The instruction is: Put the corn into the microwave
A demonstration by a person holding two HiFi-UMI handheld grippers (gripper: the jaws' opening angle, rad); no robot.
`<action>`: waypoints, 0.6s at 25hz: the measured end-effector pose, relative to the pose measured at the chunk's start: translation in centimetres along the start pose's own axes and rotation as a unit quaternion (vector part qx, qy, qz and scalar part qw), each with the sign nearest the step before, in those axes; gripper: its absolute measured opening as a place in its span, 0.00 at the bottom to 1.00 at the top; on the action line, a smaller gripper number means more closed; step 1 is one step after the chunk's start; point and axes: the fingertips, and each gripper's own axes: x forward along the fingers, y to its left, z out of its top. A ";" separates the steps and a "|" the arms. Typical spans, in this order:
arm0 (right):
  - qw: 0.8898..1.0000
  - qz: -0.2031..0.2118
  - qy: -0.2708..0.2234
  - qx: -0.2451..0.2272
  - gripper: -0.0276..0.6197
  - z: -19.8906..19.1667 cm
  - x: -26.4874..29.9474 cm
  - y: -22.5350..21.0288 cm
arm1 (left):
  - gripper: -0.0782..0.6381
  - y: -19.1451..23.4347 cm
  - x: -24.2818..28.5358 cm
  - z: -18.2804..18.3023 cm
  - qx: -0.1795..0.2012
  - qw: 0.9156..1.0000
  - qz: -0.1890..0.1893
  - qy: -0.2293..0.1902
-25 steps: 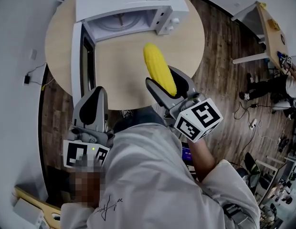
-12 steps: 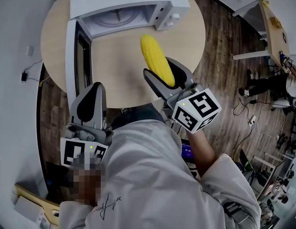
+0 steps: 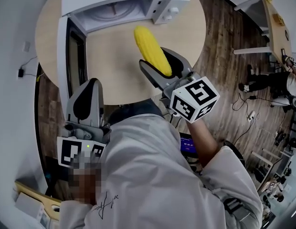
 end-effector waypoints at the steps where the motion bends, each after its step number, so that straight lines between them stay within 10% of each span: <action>1: 1.000 0.001 0.001 0.000 0.45 0.0 0.3 -0.2 | 0.09 0.2 0.1 0.0 0.000 1.000 0.002 0.001; 15: 1.000 -0.002 0.029 0.002 0.45 -1.0 4.4 -3.0 | 0.09 1.8 1.4 0.2 -0.011 1.000 0.027 0.004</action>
